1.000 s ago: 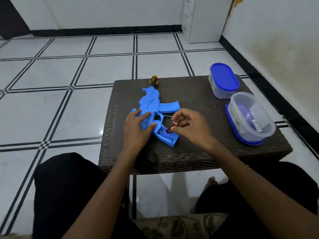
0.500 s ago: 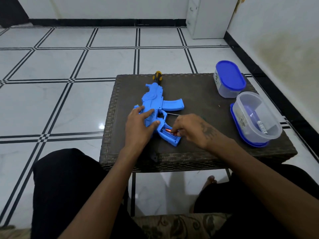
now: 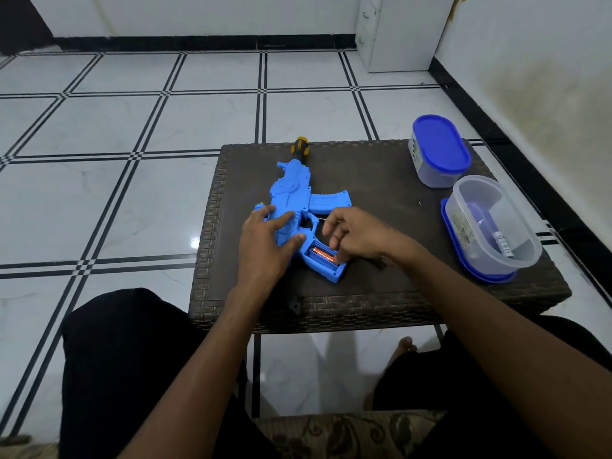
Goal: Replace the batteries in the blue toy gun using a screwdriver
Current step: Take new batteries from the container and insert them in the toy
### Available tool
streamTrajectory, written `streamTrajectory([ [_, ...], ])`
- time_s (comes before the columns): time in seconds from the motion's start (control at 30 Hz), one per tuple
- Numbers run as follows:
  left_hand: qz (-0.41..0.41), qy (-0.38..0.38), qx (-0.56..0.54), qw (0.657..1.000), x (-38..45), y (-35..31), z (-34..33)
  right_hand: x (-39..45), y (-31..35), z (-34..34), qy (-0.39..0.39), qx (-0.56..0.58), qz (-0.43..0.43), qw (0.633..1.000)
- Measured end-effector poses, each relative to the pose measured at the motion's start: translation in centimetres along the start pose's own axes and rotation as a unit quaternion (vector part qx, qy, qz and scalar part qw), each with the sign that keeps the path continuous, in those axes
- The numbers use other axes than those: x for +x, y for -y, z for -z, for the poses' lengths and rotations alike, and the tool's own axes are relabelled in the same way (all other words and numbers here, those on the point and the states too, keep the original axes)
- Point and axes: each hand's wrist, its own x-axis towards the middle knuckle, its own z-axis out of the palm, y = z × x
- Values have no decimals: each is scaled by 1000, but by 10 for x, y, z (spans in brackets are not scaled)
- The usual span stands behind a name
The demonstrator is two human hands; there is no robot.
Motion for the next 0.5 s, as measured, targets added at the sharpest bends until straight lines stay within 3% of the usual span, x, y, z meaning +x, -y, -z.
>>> streamTrajectory([
  [0.23, 4, 10, 0, 1000, -3, -2, 2, -7, -10, 8, -13, -16, 16, 1000],
  [0.5, 16, 20, 58, 998, -6, -19, 6, -64, -40, 85, -273, -67, 7, 960],
])
